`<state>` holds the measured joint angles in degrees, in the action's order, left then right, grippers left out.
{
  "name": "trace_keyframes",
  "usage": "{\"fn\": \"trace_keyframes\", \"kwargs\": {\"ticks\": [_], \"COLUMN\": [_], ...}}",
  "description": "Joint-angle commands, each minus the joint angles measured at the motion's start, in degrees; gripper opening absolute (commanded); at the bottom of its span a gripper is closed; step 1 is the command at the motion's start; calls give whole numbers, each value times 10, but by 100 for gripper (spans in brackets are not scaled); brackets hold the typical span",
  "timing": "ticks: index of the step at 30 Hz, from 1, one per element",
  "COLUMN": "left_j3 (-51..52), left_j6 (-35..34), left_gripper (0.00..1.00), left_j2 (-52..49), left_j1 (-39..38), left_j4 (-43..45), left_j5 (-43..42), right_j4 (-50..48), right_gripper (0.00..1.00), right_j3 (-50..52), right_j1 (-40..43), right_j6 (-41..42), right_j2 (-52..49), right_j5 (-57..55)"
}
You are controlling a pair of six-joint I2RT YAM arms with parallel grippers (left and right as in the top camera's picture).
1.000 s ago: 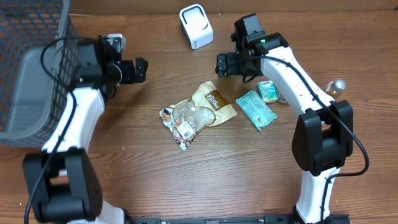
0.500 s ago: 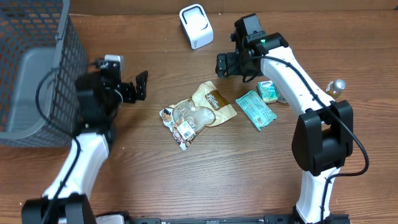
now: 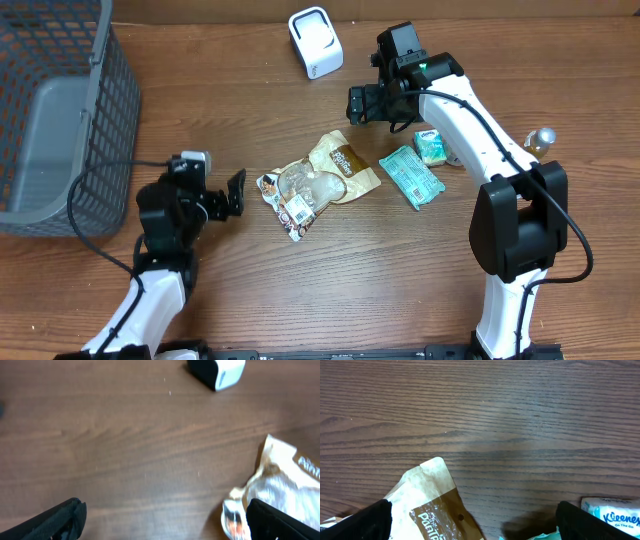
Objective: Scan the item barcode
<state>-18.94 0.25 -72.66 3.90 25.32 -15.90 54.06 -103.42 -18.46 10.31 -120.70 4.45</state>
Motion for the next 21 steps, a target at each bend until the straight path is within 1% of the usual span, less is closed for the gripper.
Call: {"fn": "trace_keyframes", "kwargs": {"ticks": [1,5,10,14,18,21], "left_j3": [33,71,123,163,188,187], "left_j6": [10,10,-29,-42,-53,-54], "left_gripper": [100,100,100,100,100,99], "left_j2": [26,51,87,118,143,170], "left_j1": [6,6,6,6,6,6], "left_j4": [4,4,5,9,10,-12], "left_j5": [-2,3,31,42,46,49], "right_j4": [-2,-2,-2,-2,-2,-2], "right_gripper": [100,100,100,100,100,100], "right_j3": [3,3,3,3,3,3], "right_j1": [1,1,1,1,1,1], "right_j6": [2,2,2,2,2,2], "right_j2": [9,9,9,9,9,9], "right_j5": [-3,-3,-3,-3,-3,-3]}}
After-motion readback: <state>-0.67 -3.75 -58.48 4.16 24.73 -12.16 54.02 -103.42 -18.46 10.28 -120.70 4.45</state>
